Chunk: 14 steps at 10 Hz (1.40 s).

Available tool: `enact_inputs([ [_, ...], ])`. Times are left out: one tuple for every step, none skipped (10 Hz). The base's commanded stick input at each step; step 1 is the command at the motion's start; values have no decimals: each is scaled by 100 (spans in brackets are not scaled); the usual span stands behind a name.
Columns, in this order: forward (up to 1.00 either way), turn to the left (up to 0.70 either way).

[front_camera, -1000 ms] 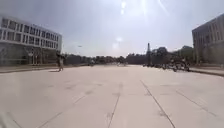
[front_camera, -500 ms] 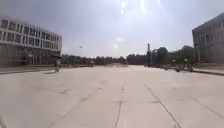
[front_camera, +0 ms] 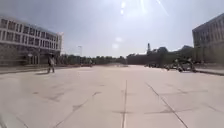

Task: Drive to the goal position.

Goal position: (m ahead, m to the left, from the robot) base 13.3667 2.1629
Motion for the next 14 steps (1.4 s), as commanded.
enact_inputs([
  [70,0],
  [70,0],
  [70,0],
  [70,0],
  [70,0],
  [70,0],
  [70,0],
  [70,0],
  [70,0],
  [70,0],
  [70,0],
  [70,0],
  [70,0],
  [70,0],
])
